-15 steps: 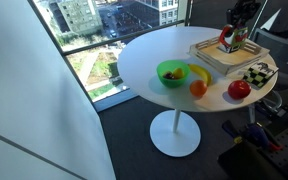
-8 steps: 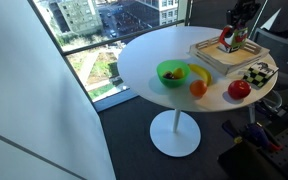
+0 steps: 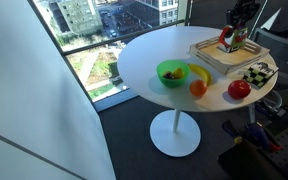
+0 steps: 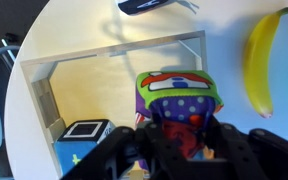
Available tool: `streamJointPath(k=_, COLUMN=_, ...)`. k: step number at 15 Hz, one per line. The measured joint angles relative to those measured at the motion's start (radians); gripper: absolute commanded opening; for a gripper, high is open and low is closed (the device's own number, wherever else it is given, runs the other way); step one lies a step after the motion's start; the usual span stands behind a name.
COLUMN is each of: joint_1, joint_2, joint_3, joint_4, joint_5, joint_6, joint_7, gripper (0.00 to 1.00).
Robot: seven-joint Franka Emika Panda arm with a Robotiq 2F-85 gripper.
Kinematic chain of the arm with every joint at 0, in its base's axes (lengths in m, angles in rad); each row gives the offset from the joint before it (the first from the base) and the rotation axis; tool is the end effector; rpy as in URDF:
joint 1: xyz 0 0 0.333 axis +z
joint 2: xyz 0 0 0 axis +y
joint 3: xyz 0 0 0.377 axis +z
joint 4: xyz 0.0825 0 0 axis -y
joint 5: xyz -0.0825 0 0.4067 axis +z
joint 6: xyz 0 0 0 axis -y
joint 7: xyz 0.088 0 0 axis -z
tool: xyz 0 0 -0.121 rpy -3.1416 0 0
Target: Pick up the block at the bottom right of the wooden crate and then put it on the table
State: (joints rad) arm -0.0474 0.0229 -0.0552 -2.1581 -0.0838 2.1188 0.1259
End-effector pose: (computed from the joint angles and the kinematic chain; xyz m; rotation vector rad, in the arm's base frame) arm 0.5487 -0.0612 0.4165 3.0552 -0.2798 -0.0941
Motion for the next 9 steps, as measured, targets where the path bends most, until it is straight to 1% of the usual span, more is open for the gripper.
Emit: streamJointPath(k=9, joint_1=0.026, joint_2=0.024, joint_3=0.026, joint_4=0.034, joint_5=-0.001, joint_6=0.001, joint_7=0.011, gripper=0.16)
